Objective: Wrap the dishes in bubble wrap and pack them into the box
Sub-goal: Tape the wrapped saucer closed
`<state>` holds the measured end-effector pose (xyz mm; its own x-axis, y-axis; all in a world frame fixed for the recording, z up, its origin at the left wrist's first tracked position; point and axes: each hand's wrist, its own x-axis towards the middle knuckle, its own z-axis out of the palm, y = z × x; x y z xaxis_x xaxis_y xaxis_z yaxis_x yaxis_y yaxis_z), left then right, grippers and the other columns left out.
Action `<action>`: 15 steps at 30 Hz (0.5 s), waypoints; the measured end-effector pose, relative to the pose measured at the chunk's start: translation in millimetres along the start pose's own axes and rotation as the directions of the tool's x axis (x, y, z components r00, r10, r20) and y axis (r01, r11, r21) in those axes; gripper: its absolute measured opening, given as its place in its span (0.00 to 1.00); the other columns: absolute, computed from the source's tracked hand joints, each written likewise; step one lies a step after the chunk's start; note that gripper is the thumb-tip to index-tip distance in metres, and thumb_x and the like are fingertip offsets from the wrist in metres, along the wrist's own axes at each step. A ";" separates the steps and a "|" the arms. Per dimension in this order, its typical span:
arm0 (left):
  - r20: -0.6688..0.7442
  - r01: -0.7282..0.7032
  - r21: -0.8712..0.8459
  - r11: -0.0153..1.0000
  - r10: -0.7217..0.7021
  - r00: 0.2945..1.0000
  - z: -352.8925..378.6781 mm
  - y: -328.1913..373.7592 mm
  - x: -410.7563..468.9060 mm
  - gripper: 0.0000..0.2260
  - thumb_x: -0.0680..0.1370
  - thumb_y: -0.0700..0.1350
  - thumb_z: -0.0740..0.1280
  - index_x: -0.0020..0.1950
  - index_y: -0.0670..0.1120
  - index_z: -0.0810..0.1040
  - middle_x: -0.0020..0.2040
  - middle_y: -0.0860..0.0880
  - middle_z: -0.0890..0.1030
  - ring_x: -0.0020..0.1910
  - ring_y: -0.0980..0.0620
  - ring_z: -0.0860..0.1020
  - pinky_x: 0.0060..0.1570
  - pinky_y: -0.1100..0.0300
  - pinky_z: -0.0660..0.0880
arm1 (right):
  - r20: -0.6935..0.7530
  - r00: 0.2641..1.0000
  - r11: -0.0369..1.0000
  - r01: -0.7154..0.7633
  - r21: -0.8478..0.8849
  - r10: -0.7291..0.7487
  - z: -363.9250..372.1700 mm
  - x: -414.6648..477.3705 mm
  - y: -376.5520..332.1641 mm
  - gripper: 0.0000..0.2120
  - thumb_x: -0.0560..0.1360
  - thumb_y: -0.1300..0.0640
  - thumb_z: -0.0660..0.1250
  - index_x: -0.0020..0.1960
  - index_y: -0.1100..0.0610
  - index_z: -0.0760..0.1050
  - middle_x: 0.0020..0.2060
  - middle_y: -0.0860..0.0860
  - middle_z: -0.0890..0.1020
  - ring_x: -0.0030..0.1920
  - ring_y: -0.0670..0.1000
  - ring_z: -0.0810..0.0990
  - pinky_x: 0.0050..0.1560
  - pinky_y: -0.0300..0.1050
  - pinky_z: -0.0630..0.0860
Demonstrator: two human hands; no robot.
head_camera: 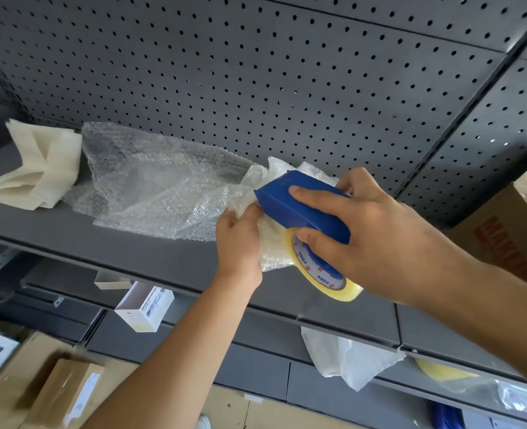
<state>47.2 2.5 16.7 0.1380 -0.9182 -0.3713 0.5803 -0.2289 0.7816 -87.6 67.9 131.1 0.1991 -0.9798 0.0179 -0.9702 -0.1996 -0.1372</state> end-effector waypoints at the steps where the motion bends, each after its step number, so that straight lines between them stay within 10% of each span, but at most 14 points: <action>1: -0.026 0.013 -0.019 1.000 -0.014 1.000 -0.4 3.1 0.4 0.07 0.78 0.43 0.71 0.53 0.47 0.76 0.49 0.50 0.83 0.51 0.49 0.81 0.50 0.57 0.77 | 0.001 1.000 1.000 -0.007 -0.006 0.007 -0.2 -3.7 -1.5 0.29 0.73 0.32 0.52 0.74 0.28 0.59 0.57 0.44 0.64 0.44 0.55 0.79 0.50 0.45 0.75; 7: -0.067 0.049 -0.042 0.998 -0.052 0.996 -9.5 10.5 10.5 0.34 0.73 0.49 0.77 0.74 0.38 0.69 0.62 0.43 0.81 0.60 0.42 0.81 0.44 0.58 0.78 | -0.043 0.998 0.999 -0.044 -0.016 0.043 -1.0 -22.2 3.3 0.28 0.73 0.30 0.50 0.72 0.31 0.61 0.53 0.45 0.68 0.34 0.55 0.78 0.39 0.43 0.73; 15: 0.073 0.015 0.098 0.995 -0.022 0.997 -10.6 9.9 5.7 0.09 0.80 0.44 0.72 0.55 0.43 0.74 0.49 0.46 0.85 0.41 0.53 0.85 0.35 0.61 0.80 | 0.131 0.986 0.995 -0.096 -0.042 0.100 -28.9 -30.9 2.5 0.28 0.69 0.29 0.50 0.70 0.21 0.56 0.53 0.40 0.62 0.47 0.51 0.79 0.51 0.43 0.75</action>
<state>62.3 -1.6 17.1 0.0663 -0.9340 -0.3512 0.5005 -0.2734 0.8214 -100.2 97.4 158.8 0.1172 -0.9851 -0.1262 -0.9897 -0.1054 -0.0965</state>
